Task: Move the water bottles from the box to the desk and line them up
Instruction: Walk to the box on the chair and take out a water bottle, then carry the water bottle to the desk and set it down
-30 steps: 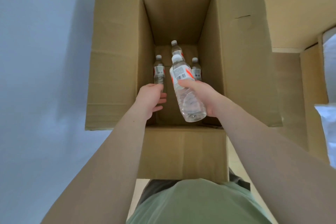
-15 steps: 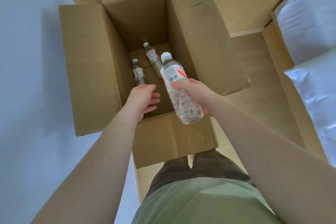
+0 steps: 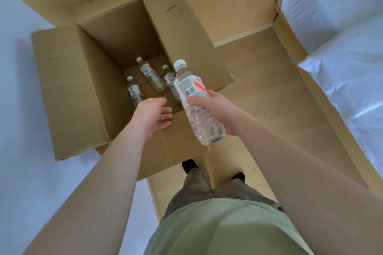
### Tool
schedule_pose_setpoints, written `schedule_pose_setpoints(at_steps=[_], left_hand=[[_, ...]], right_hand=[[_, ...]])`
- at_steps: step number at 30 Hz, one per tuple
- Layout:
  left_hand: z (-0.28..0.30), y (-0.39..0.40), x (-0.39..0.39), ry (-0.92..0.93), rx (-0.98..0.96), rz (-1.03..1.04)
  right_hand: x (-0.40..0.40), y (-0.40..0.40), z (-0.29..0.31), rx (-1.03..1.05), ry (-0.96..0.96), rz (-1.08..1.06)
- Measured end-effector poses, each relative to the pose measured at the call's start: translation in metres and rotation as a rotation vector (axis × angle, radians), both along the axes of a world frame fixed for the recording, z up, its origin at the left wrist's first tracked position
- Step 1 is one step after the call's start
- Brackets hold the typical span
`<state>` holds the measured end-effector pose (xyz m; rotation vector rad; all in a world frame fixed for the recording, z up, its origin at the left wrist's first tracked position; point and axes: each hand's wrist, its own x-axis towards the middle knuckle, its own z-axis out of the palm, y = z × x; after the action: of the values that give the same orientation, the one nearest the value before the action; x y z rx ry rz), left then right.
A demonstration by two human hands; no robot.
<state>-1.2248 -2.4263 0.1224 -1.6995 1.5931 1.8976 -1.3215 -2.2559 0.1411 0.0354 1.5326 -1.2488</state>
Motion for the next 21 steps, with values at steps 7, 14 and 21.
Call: schedule_pose_setpoints(at_steps=[7,14,21], left_hand=[[0.013,0.064,-0.003,0.010,-0.059,-0.088],[0.011,0.134,-0.015,-0.025,-0.055,-0.258],[0.001,0.200,-0.041,-0.062,-0.027,-0.429]], right_hand=[[0.003,0.066,0.000,-0.074,0.002,-0.006],[0.005,0.144,-0.014,-0.096,-0.031,-0.125],[0.006,0.223,-0.024,-0.094,-0.051,-0.294]])
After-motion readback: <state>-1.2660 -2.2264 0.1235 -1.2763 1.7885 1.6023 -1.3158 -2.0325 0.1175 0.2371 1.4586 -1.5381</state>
